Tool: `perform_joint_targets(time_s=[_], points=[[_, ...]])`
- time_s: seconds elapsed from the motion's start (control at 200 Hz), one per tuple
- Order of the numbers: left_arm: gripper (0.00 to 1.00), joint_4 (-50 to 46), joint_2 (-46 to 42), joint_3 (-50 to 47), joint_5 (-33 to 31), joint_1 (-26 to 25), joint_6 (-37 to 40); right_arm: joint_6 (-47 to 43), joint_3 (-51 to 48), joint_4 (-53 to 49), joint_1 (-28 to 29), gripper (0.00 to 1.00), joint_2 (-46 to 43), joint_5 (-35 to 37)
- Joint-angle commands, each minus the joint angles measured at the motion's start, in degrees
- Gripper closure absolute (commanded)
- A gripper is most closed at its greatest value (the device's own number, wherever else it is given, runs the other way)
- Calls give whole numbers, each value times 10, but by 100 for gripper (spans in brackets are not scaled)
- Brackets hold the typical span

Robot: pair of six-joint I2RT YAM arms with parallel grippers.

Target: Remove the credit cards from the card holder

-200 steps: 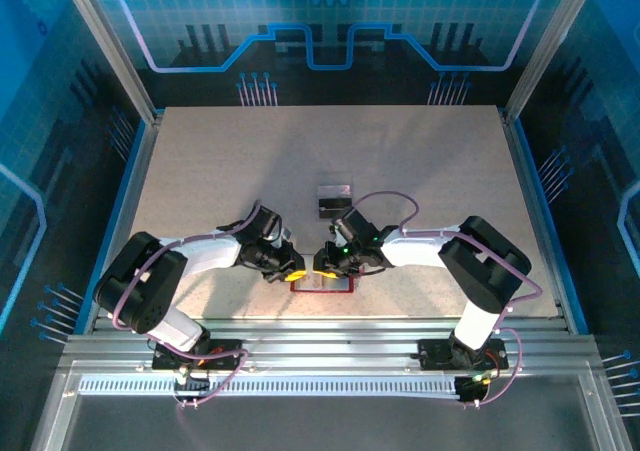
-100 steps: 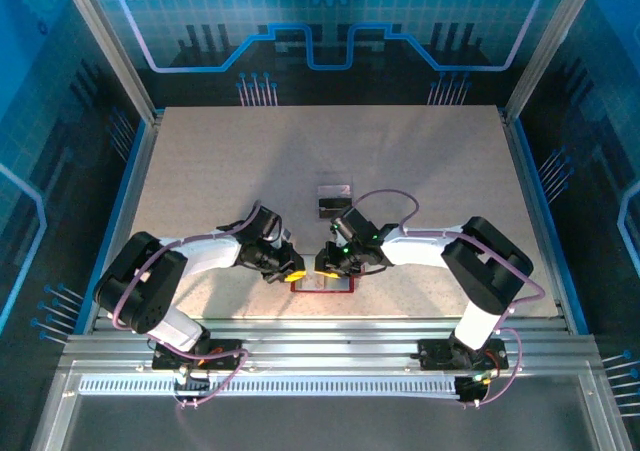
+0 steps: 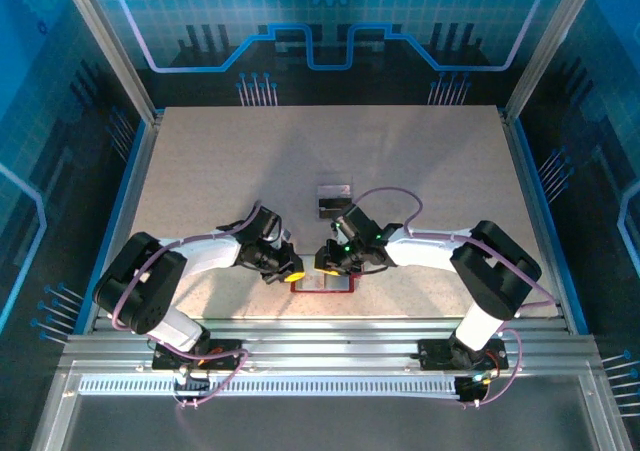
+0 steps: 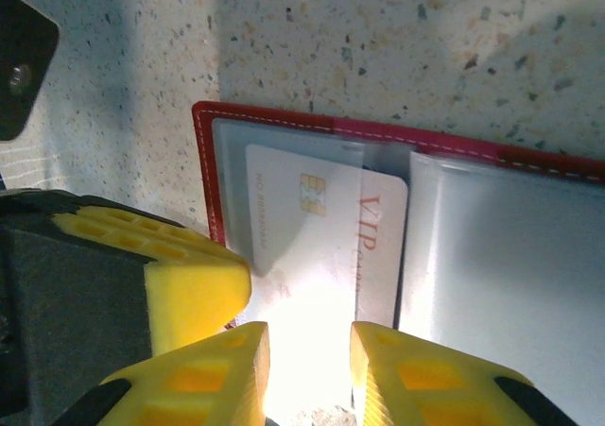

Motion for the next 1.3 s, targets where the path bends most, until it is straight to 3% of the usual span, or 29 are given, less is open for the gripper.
perform_joint_targets(time_s=[0.0,1.296], points=[[92,-23,3,16,-8,3,19,3,-12,-1,2,72,-9,7],[94,-50,6,11,-30,3,31,11,-32,40,1,72,29,-18]])
